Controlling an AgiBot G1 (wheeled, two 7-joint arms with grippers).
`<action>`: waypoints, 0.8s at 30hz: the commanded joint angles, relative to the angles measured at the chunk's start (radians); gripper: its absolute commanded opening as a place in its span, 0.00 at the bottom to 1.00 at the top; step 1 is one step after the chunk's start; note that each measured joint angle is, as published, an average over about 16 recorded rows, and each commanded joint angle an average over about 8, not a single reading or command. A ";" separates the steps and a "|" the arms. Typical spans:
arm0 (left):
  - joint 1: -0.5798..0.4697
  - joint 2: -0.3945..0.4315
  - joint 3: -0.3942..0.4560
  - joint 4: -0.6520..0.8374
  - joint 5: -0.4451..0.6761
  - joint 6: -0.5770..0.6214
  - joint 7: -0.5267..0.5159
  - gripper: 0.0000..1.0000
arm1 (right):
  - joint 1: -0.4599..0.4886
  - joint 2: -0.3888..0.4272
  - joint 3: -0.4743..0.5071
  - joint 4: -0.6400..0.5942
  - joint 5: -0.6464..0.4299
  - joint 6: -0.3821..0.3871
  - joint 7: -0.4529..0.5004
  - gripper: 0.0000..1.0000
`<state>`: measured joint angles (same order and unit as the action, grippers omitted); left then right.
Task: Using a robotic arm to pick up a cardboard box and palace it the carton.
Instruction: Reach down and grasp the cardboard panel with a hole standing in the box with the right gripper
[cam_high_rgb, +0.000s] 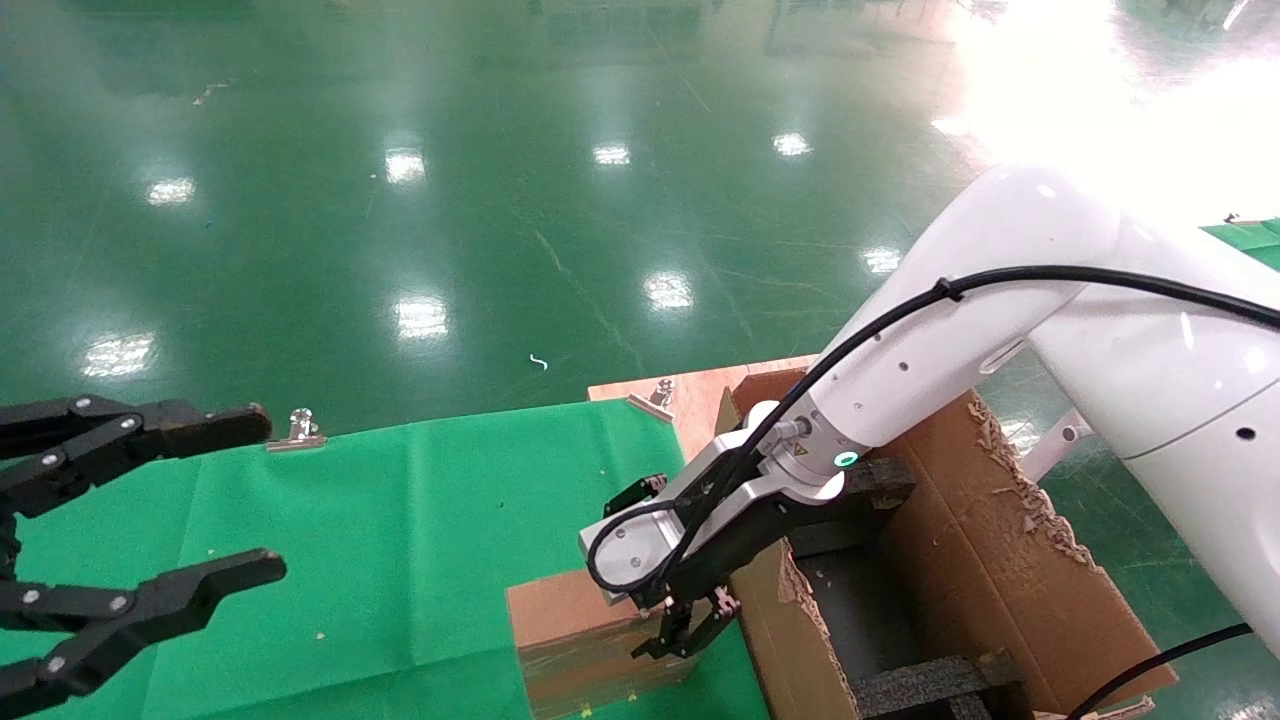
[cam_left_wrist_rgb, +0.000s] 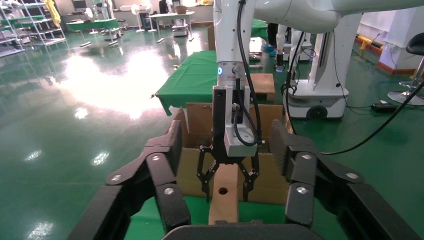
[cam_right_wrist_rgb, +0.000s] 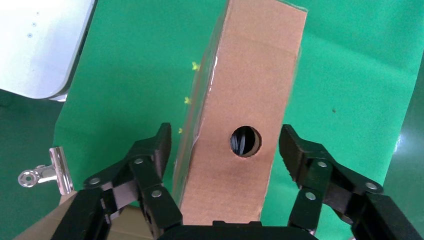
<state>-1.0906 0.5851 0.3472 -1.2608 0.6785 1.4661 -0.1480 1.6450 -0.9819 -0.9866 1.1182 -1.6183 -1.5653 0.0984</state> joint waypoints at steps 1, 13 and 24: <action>0.000 0.000 0.000 0.000 0.000 0.000 0.000 1.00 | 0.000 0.000 0.001 0.001 0.000 0.000 0.000 0.00; 0.000 0.000 0.000 0.000 0.000 0.000 0.000 1.00 | -0.001 0.001 0.003 0.002 0.002 -0.001 0.002 0.00; 0.000 0.000 0.000 0.000 0.000 0.000 0.000 1.00 | 0.030 0.015 0.010 -0.018 0.020 -0.001 0.004 0.00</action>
<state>-1.0906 0.5852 0.3472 -1.2607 0.6785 1.4661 -0.1480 1.6971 -0.9641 -0.9781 1.0861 -1.5912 -1.5706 0.0949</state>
